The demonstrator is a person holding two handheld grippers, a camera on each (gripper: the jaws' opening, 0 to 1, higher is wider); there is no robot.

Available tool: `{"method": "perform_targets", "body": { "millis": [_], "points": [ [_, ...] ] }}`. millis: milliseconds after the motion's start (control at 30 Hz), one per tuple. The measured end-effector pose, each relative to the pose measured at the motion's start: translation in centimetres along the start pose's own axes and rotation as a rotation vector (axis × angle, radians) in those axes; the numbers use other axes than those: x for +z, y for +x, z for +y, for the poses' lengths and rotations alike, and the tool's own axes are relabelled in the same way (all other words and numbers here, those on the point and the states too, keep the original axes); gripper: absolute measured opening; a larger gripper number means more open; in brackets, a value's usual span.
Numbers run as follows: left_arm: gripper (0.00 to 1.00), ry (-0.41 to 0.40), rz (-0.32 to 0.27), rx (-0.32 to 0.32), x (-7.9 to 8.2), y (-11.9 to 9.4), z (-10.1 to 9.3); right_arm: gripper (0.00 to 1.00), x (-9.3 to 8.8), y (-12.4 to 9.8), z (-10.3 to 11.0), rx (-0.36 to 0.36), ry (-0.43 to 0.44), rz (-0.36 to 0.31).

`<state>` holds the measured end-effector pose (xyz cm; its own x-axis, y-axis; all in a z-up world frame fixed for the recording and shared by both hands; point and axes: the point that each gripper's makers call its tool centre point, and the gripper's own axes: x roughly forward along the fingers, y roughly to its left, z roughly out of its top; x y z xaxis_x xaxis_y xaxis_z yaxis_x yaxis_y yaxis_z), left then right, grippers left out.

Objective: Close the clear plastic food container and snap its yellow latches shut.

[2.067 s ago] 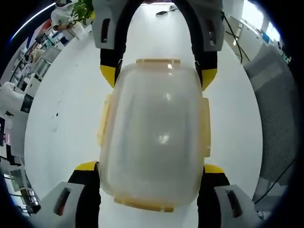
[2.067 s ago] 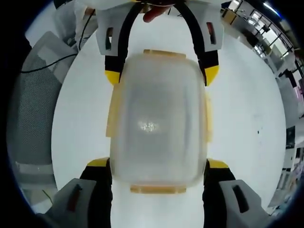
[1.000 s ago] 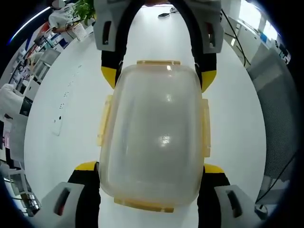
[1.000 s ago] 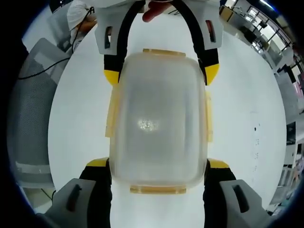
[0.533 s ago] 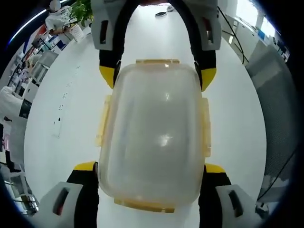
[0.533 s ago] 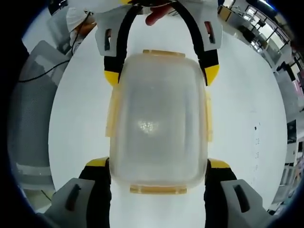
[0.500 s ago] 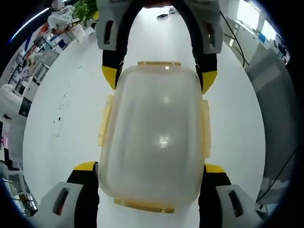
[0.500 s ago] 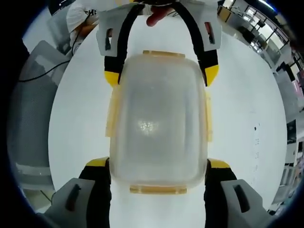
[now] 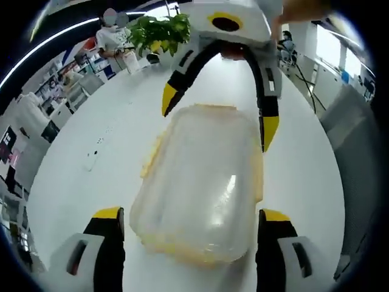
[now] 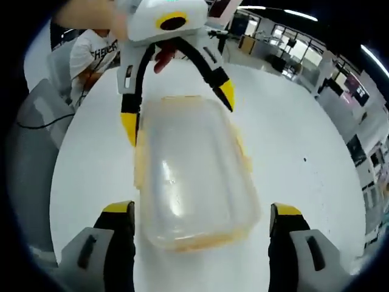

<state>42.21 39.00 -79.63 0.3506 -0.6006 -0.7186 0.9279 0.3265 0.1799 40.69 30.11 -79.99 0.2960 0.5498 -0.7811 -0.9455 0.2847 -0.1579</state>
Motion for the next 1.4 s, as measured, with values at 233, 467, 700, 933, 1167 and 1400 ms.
{"method": "perform_targets", "body": {
  "millis": [233,467,700,933,1167,1400],
  "points": [
    [0.91,-0.137,-0.172,0.135,0.2,-1.6,0.2,0.98,0.1,-0.3,0.8,-0.123,0.123,-0.117],
    [0.89,-0.176,-0.217,0.193,-0.1,-2.2,-1.7,0.99,0.5,-1.0,2.3,-0.201,0.267,-0.206],
    [0.90,-0.285,-0.271,0.200,-0.2,-1.7,-2.9,0.99,0.2,-1.4,3.4,-0.222,0.379,-0.263],
    [0.92,-0.371,-0.278,0.218,-1.3,-1.6,-3.3,0.99,-0.6,-1.8,3.7,-0.242,0.490,-0.304],
    [0.93,-0.403,-0.283,0.228,-1.9,-2.2,-3.7,0.99,-1.9,-2.0,4.4,-0.259,0.525,-0.294],
    [0.88,-0.436,-0.296,0.239,-2.2,-2.9,-3.7,0.99,-1.9,-3.0,4.8,-0.266,0.564,-0.301]
  ]
}}
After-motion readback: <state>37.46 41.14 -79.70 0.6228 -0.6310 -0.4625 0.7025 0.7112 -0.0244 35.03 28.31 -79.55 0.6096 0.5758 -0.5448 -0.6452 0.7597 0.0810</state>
